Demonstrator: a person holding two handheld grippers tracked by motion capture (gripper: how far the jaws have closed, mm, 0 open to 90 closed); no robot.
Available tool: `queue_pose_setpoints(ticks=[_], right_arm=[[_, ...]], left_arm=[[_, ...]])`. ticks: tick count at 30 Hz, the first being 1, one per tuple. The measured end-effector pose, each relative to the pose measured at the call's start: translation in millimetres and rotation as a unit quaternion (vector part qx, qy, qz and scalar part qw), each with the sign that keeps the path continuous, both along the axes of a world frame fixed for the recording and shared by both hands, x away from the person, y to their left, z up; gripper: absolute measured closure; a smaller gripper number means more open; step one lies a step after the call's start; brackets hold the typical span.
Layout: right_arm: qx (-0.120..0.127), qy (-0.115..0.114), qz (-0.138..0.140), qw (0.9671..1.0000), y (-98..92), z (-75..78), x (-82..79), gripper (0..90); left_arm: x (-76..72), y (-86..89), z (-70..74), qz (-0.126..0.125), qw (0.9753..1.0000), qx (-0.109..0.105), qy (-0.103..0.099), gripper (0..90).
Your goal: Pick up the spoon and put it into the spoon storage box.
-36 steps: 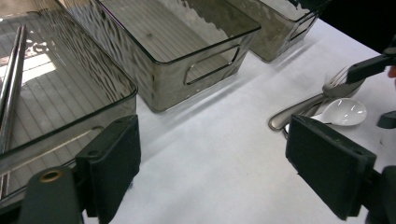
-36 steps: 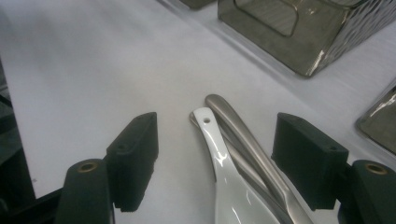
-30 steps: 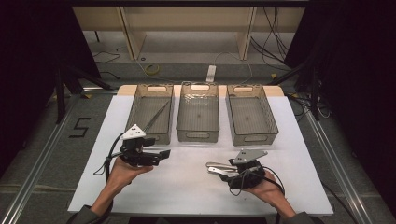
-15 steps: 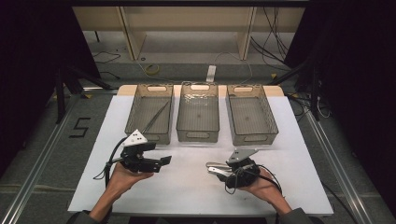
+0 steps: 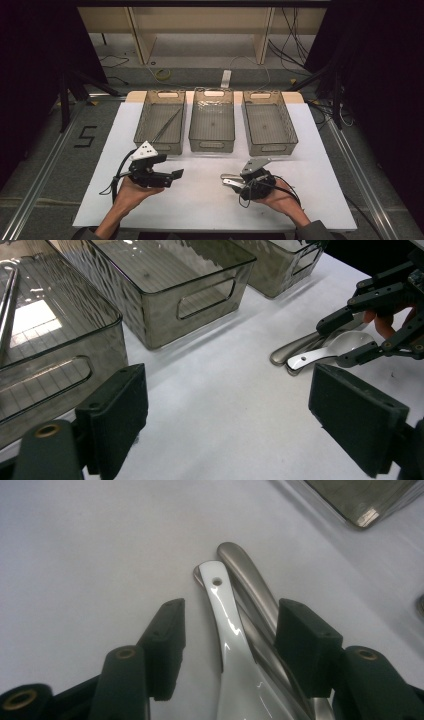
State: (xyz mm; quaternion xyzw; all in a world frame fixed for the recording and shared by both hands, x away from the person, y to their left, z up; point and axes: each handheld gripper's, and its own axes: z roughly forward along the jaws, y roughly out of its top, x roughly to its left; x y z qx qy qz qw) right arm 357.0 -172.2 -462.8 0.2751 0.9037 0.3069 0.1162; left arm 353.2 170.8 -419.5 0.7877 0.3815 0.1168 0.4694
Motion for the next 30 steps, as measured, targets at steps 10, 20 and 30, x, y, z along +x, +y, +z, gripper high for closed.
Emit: queue_pose_setpoints(ticks=[10, 20, 30], right_arm=[[-0.025, 0.001, 0.012, 0.9996, 8.3, -3.4, 1.7, 57.3], [-0.063, -0.015, 0.026, 0.9976, 14.3, -7.5, 3.4, 68.0], [-0.092, -0.018, 0.043, 0.9947, 19.0, -6.0, 2.5, 76.5]], left_arm=[[-1.9, -0.7, -1.1, -0.003, 1.0, 0.002, -0.003, 15.6], [-1.9, -1.5, -1.6, -0.005, 0.9999, 0.009, -0.006, 15.5], [-2.1, -2.3, -2.1, -0.006, 0.9998, 0.015, -0.006, 15.6]])
